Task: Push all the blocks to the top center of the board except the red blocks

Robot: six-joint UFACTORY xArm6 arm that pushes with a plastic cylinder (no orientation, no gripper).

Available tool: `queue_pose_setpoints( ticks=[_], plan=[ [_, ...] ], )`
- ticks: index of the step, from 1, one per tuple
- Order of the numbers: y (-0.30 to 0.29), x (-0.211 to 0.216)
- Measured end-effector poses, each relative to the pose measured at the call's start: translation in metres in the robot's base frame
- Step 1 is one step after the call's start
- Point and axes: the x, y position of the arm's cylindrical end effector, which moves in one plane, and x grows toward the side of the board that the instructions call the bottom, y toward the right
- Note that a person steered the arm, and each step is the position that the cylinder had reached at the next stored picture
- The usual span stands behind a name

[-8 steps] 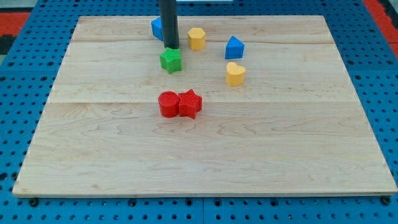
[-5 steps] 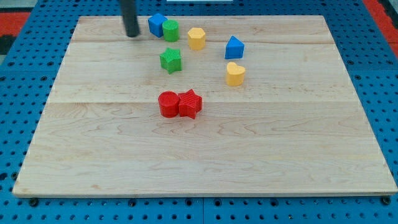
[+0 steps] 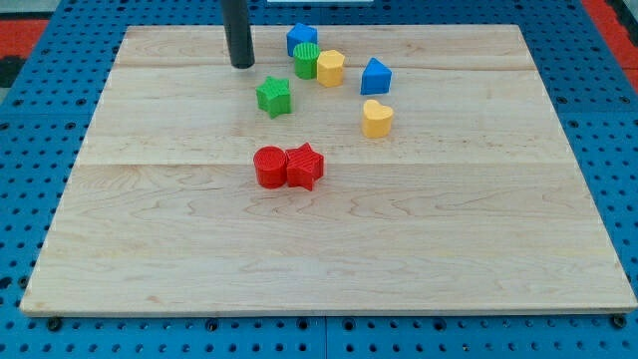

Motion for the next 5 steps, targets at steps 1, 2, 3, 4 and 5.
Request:
queue_pose_setpoints(
  ticks=[1,2,3,4,5],
  plan=[
    [-0.061,0.026],
    [-0.029,0.073],
    [-0.013,0.081],
    [0.038,0.078],
    [0.061,0.063]
  ],
)
